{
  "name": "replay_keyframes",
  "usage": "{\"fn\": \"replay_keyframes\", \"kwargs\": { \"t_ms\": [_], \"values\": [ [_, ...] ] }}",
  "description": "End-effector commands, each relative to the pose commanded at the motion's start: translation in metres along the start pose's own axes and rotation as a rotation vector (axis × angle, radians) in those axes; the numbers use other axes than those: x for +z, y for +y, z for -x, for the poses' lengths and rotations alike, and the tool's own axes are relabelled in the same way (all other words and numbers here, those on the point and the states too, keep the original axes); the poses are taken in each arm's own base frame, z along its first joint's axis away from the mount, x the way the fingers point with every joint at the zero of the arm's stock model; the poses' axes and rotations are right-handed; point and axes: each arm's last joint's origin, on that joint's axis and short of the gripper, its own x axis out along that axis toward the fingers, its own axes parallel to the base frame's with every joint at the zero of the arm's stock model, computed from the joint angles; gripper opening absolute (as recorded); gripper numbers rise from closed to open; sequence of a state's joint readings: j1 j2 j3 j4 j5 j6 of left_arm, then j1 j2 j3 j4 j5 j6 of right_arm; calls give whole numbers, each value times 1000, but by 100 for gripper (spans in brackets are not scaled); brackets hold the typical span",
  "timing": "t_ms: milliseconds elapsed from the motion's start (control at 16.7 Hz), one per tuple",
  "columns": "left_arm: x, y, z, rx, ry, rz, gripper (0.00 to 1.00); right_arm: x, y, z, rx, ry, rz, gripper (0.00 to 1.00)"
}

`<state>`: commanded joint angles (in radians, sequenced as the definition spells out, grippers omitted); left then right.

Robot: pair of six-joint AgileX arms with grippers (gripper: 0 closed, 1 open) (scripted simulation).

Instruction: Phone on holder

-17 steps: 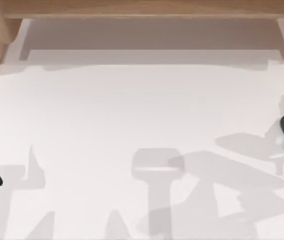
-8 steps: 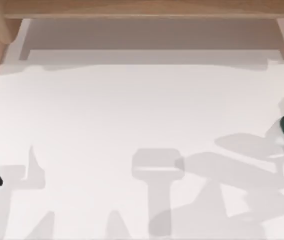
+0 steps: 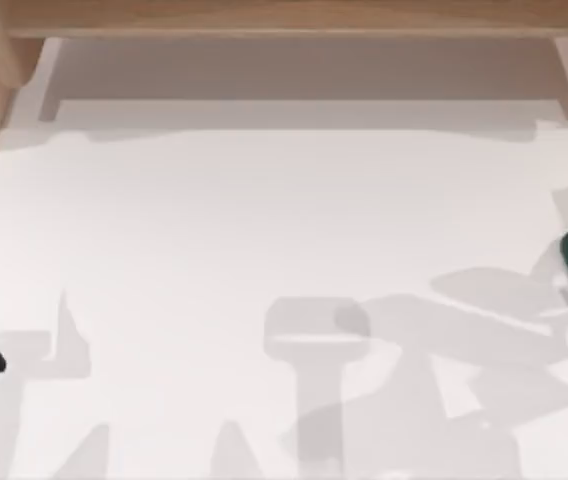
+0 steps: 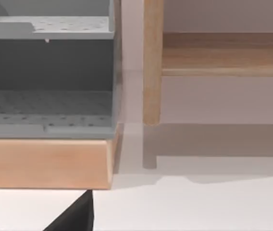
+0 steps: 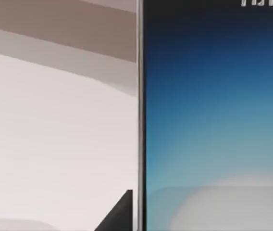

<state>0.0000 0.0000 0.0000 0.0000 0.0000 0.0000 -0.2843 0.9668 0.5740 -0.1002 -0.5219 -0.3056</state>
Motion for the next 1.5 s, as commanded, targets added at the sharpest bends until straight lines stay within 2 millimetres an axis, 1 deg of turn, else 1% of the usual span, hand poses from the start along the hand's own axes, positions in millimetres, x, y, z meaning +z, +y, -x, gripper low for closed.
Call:
{"fn": "replay_keyframes", "kwargs": {
  "t_ms": [420,540,780,1500],
  "values": [
    [0,0,0,0,0,0,100,-6,-4,-33,-16,17,-50,0],
    [0,0,0,0,0,0,100,-6,-4,-37,-14,14,-62,0],
    [0,0,0,0,0,0,100,-6,-4,-37,-14,14,-62,0],
    [0,0,0,0,0,0,100,-6,-4,-37,-14,14,-62,90]
  ]
}}
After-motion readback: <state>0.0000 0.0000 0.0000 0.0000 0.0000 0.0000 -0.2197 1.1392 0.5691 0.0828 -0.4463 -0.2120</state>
